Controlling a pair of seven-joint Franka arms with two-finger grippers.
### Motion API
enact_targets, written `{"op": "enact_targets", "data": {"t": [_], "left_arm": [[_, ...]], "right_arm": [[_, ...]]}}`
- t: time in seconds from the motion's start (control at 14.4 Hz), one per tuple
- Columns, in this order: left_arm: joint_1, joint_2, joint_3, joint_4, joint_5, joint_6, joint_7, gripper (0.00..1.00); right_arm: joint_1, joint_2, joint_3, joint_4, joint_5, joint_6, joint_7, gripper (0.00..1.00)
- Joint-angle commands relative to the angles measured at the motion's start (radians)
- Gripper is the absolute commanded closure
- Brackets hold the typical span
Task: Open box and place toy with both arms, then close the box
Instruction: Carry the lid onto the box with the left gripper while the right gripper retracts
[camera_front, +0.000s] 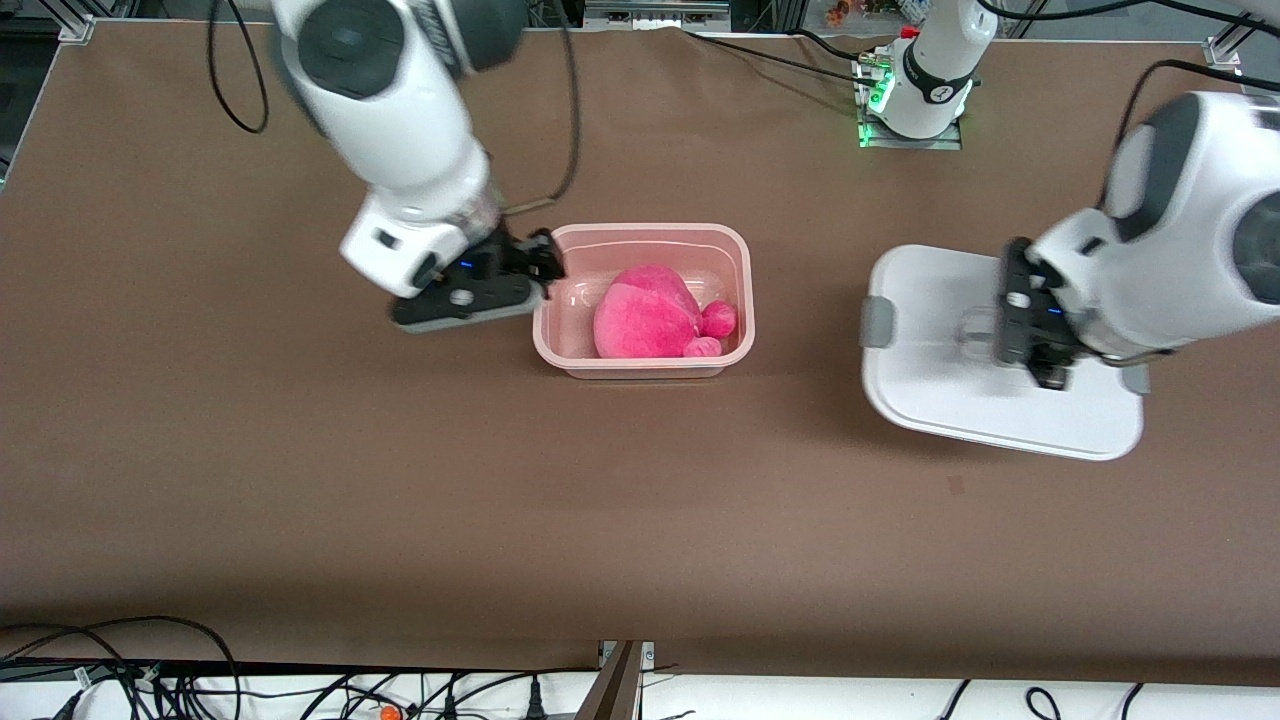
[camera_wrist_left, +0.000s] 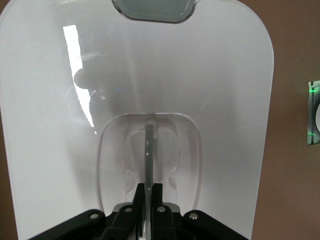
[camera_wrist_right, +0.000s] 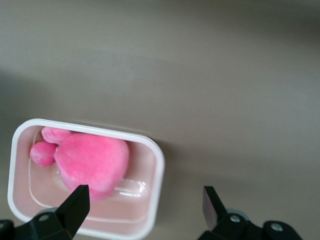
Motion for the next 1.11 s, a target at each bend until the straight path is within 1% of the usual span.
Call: {"op": "enact_targets", "data": {"t": [0.0, 0.07, 0.21, 0.42, 0.49, 0.55, 0.69, 0.83, 0.97, 1.04], "left_arm": [[-0.103, 0.018, 0.013, 0.008, -0.065, 0.001, -0.125, 1.00], [-0.146, 0.026, 0.013, 0.011, -0.073, 0.007, -0.200, 1.00], [-0.241, 0.048, 0.012, 0.009, -0.075, 0.073, -0.308, 1.00], [-0.374, 0.089, 0.013, 0.009, -0.075, 0.151, -0.512, 1.00], [-0.429, 0.104, 0.015, 0.009, -0.067, 0.170, -0.585, 1.00], [-0.472, 0.121, 0.015, 0.011, -0.067, 0.187, -0.644, 1.00], [-0.519, 0.153, 0.013, 0.011, -0.073, 0.237, -0.713, 1.00], [-0.575, 0.190, 0.015, 0.012, -0.068, 0.259, -0.776, 1.00], [-0.623, 0.221, 0.021, 0.012, -0.061, 0.280, -0.822, 1.00], [-0.626, 0.232, 0.021, 0.012, -0.061, 0.292, -0.832, 1.00]], "right_arm": [[-0.059, -0.223, 0.005, -0.267, 0.018, 0.009, 0.022, 0.00], [-0.089, -0.269, 0.008, -0.317, 0.016, 0.006, 0.014, 0.00], [-0.147, -0.343, 0.022, -0.400, 0.009, 0.006, 0.006, 0.00], [-0.282, -0.426, 0.098, -0.495, 0.002, 0.006, -0.050, 0.00], [-0.315, -0.449, 0.112, -0.523, -0.001, 0.008, -0.054, 0.00], [-0.333, -0.462, 0.126, -0.531, -0.019, 0.006, -0.061, 0.00], [-0.349, -0.466, 0.137, -0.533, -0.074, 0.006, -0.075, 0.00], [-0.394, -0.468, 0.149, -0.531, -0.099, 0.006, -0.135, 0.00], [-0.404, -0.472, 0.145, -0.531, -0.114, 0.004, -0.156, 0.00], [-0.404, -0.474, 0.143, -0.526, -0.125, 0.003, -0.156, 0.00]]}}
